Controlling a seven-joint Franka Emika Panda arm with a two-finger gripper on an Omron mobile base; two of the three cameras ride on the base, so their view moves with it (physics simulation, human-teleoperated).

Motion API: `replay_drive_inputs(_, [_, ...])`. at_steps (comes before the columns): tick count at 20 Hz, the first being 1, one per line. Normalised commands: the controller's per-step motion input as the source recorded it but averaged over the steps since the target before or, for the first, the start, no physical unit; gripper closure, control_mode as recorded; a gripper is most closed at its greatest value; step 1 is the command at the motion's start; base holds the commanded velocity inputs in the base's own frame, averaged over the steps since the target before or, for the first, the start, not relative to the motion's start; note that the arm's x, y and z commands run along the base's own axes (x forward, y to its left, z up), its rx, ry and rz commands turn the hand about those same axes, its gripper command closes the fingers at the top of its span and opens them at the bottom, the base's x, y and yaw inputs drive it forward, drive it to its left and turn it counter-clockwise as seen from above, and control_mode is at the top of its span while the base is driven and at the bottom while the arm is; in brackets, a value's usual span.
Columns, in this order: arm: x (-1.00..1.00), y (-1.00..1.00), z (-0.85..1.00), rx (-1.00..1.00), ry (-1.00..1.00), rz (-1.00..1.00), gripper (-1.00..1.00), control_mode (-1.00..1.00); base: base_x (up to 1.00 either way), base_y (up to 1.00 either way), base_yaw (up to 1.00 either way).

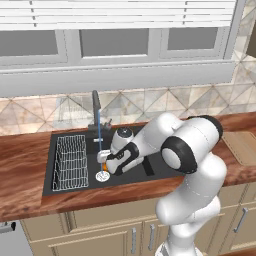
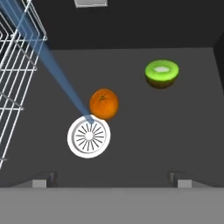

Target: Pick the kiwi, tangerine from the sink and place them on the cutting board to airdry. Then turn off the sink faucet.

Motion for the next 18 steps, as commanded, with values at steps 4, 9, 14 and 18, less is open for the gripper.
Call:
replay_drive_inputs(4, [0.14,0.05,-0.03,0.00,0.00,0.00,-1.00,-1.00,0.00,0.00,0.00])
replay_drive_inputs(9, [0.07,0.12,0.00,0.00,0.00,0.00,-1.00,-1.00,0.00,0.00,0.00])
replay_drive_inputs(14, [0.04,0.09,-0.01,0.00,0.00,0.00,-1.00,-1.00,0.00,0.00,0.00])
replay_drive_inputs(18, [0.13,0.00,-0.12,0.00,0.00,0.00,-1.00,-1.00,0.00,0.00,0.00])
